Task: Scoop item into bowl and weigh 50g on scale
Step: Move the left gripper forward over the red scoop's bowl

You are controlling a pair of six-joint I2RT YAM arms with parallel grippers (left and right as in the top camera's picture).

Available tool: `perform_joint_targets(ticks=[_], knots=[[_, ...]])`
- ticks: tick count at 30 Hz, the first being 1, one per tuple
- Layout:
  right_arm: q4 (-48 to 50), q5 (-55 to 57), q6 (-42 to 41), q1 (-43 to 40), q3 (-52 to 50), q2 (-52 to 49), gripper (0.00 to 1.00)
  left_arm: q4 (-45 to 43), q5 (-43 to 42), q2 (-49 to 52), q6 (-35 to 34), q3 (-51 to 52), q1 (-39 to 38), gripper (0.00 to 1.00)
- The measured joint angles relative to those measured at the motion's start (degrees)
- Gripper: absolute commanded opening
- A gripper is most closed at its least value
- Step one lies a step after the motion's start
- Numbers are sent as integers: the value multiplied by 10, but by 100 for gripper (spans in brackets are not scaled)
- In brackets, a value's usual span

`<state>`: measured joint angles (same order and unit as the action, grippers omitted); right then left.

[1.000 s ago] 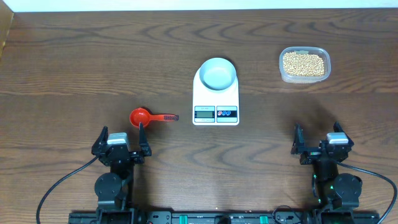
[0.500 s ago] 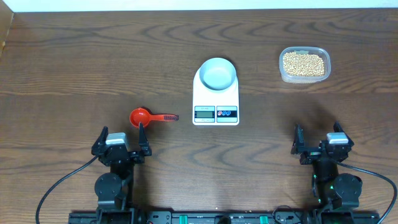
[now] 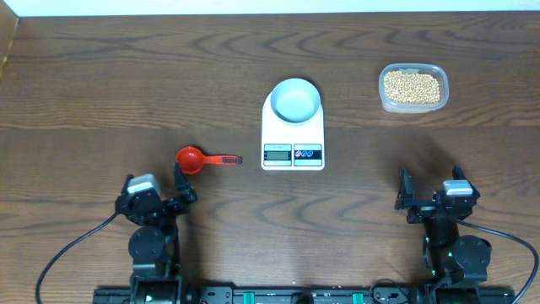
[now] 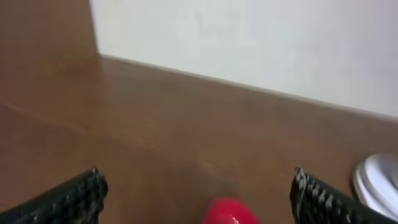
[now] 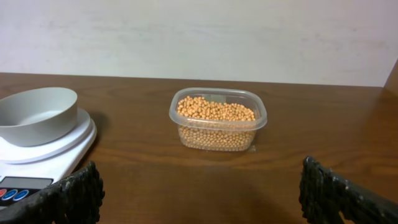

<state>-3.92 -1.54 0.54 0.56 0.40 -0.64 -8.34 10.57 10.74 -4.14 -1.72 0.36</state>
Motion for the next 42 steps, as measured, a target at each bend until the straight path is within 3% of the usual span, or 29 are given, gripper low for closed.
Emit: perform_joint_targets(ticks=[10,25,42], knots=[[-1,0,0,0,0,0,99,-141,44,121,-4,-6,0,96],[-1,0,0,0,0,0,99,-153,48,255,1,-89,0,96],[-1,0,0,0,0,0,99,-158,48,262,-4,-89,0,96]])
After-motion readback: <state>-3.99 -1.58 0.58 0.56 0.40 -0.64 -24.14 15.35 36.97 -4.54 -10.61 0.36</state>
